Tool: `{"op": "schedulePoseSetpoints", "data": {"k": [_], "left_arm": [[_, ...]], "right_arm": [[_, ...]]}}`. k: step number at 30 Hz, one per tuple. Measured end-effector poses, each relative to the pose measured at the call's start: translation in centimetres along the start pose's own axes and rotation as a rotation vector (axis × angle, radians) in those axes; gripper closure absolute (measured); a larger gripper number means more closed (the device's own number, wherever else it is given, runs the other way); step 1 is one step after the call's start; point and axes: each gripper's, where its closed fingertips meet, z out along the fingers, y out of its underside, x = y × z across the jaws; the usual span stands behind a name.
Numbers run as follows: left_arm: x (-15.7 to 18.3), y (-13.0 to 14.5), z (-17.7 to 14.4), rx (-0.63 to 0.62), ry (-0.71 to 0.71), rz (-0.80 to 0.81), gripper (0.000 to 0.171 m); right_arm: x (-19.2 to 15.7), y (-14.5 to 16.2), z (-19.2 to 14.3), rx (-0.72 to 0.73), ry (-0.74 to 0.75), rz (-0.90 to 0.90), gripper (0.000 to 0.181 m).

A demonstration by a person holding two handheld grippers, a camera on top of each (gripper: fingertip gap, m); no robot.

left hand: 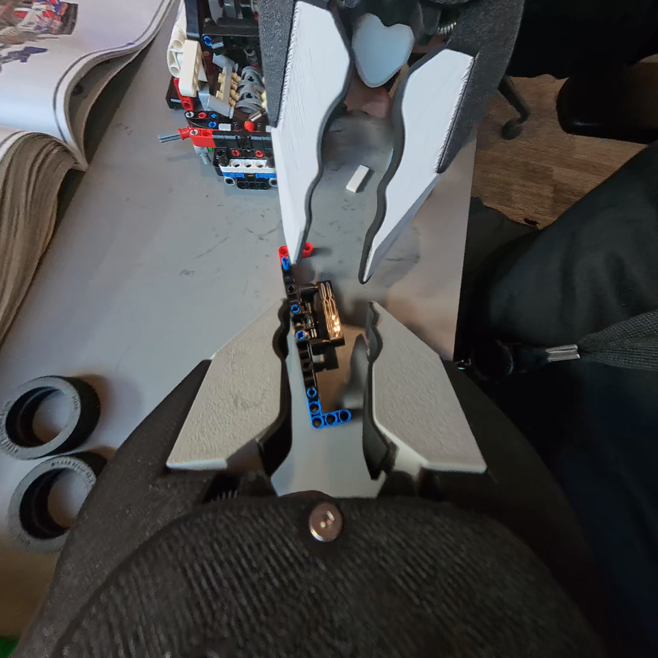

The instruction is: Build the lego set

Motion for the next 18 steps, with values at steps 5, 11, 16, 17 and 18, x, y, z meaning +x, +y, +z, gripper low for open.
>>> {"op": "schedulePoseSetpoints", "data": {"k": [5,11,16,17,18], "left_arm": [[-0.5,0.9,-0.5,-0.013,-0.035,-0.064,0.13],[-0.3,2.3,-0.4,-0.049,-0.062,-0.059,0.145],[-0.1,2.5,-0.5,-0.047,-0.062,-0.01,0.146],[-0.1,2.5,-0.6,-0.047,-0.063,-0.001,0.147],[-0.3,2.6,-0.7,-0.047,-0.069,0.014,0.148]], "right_arm": [[0.7,-0.7,0.8,-0.011,-0.032,-0.055,0.138],[-0.1,-0.6,1.7,-0.085,-0.072,-0.158,0.154],[0.0,-0.7,2.0,-0.11,-0.05,-0.199,0.162],[0.0,-0.7,2.0,-0.109,-0.036,-0.216,0.162],[0.1,-0.7,2.1,-0.11,-0.021,-0.214,0.163]]}}
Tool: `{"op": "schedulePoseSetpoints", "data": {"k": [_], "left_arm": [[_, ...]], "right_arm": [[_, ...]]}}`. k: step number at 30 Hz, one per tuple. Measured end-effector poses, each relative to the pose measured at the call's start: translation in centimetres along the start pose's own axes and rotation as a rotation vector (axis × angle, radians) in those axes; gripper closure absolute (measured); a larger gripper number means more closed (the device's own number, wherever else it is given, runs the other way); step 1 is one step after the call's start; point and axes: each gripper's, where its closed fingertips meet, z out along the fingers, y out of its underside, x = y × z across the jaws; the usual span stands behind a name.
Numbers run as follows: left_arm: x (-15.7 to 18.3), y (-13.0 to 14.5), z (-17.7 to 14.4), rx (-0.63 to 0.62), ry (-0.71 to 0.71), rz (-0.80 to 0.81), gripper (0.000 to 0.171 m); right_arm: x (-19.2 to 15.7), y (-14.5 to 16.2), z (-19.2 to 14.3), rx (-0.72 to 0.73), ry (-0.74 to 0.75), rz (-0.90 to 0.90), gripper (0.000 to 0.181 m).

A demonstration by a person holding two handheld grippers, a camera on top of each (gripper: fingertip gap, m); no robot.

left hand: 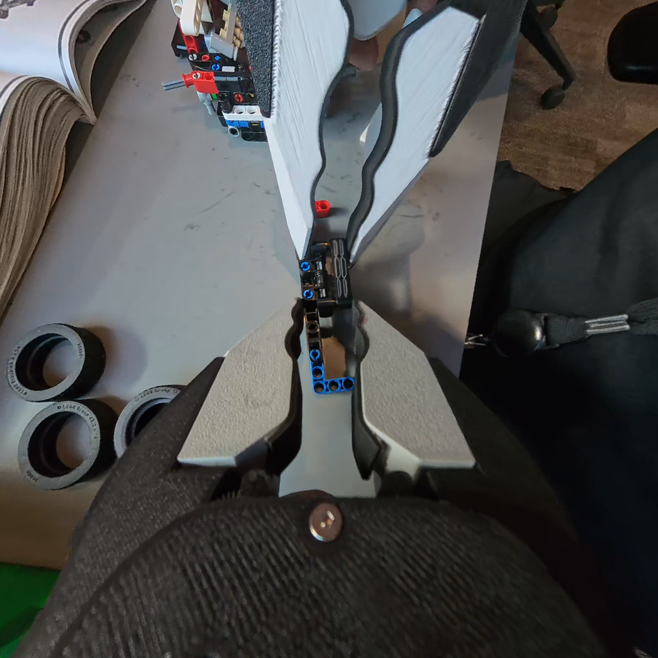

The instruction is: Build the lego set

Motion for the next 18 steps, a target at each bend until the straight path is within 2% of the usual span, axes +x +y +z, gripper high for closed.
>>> {"op": "schedulePoseSetpoints", "data": {"k": [3,7,11,12,14,18], "left_arm": [[-0.2,0.0,-0.1,-0.006,0.005,0.02,0.15],[0.0,0.0,0.0,-0.002,0.007,0.047,0.151],[-0.1,-0.2,0.0,0.037,0.055,-0.076,0.149],[-0.1,-0.2,-0.1,0.041,0.061,-0.092,0.149],[-0.8,0.0,-0.3,0.022,0.02,-0.118,0.149],[-0.3,-0.2,-0.9,0.031,0.009,-0.114,0.143]], "right_arm": [[0.1,0.0,0.1,0.01,-0.013,0.06,0.165],[0.0,0.1,0.0,-0.02,-0.019,0.028,0.166],[0.1,0.1,-0.1,-0.059,-0.01,0.086,0.164],[0.3,0.0,-0.1,-0.065,0.01,0.094,0.163],[1.1,-0.2,-0.4,-0.06,0.084,0.088,0.148],[1.9,-0.8,-2.6,-0.003,0.182,0.182,0.148]]}}
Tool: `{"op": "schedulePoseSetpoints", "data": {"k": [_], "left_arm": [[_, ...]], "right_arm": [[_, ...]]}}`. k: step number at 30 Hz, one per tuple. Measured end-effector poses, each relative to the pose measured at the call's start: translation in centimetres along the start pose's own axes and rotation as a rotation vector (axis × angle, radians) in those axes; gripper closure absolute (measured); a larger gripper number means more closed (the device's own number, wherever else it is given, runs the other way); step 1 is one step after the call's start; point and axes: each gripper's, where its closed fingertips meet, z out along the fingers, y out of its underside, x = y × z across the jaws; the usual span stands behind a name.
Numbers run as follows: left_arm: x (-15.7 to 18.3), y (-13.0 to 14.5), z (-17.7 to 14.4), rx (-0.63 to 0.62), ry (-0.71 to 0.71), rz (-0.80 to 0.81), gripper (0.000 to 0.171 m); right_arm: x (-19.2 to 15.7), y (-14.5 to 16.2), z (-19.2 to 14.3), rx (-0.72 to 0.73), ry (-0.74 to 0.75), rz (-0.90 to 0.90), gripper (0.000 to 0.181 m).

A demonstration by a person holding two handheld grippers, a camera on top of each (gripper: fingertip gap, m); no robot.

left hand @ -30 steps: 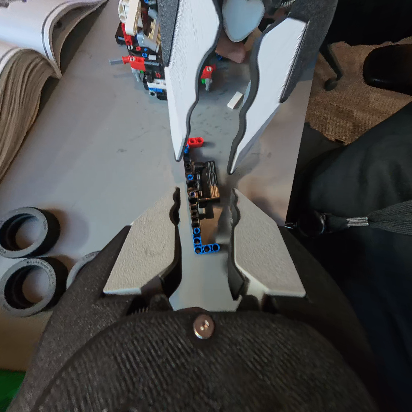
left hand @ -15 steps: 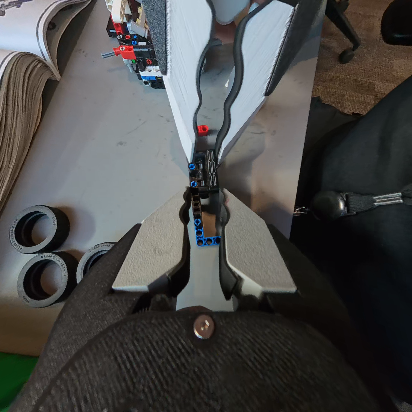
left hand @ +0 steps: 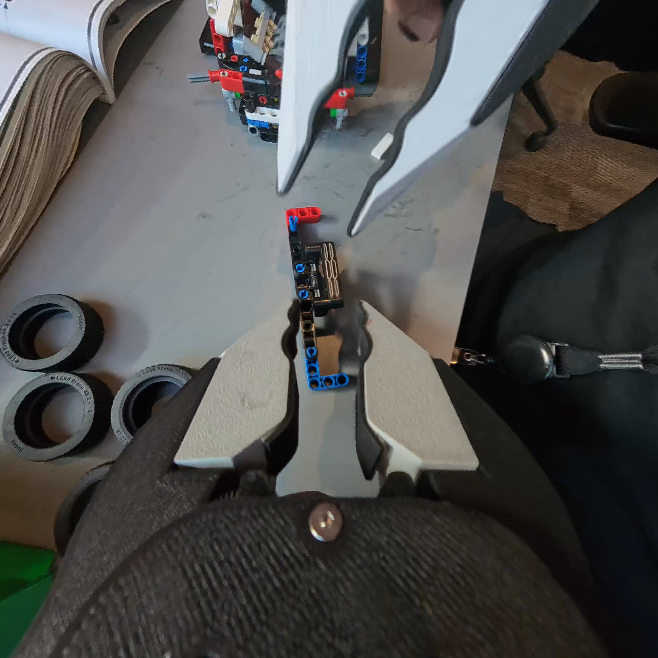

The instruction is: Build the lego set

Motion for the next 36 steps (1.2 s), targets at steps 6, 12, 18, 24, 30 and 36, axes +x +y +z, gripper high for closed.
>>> {"op": "schedulePoseSetpoints", "data": {"k": [6,12,18,24,30,36], "left_arm": [[-0.2,0.5,-1.5,0.007,-0.028,-0.036,0.127],[-0.6,2.7,-1.7,-0.029,-0.027,-0.127,0.121],[1.9,2.3,-0.1,-0.05,0.079,-0.127,0.126],[5.0,1.5,-0.2,-0.012,0.233,-0.072,0.131],[2.8,1.5,-0.1,-0.015,0.139,-0.086,0.129],[3.7,1.1,1.3,-0.033,0.196,-0.075,0.13]], "right_arm": [[1.4,1.2,-5.5,0.077,0.168,0.118,0.156],[2.8,6.2,-10.5,0.179,0.27,0.396,0.159],[0.8,9.5,-11.5,0.161,0.173,0.449,0.159],[-1.7,10.6,-7.3,-0.005,0.09,0.312,0.152],[-2.0,11.2,-4.9,-0.097,0.04,0.262,0.158],[-2.4,10.5,-4.0,-0.1,-0.007,0.29,0.174]]}}
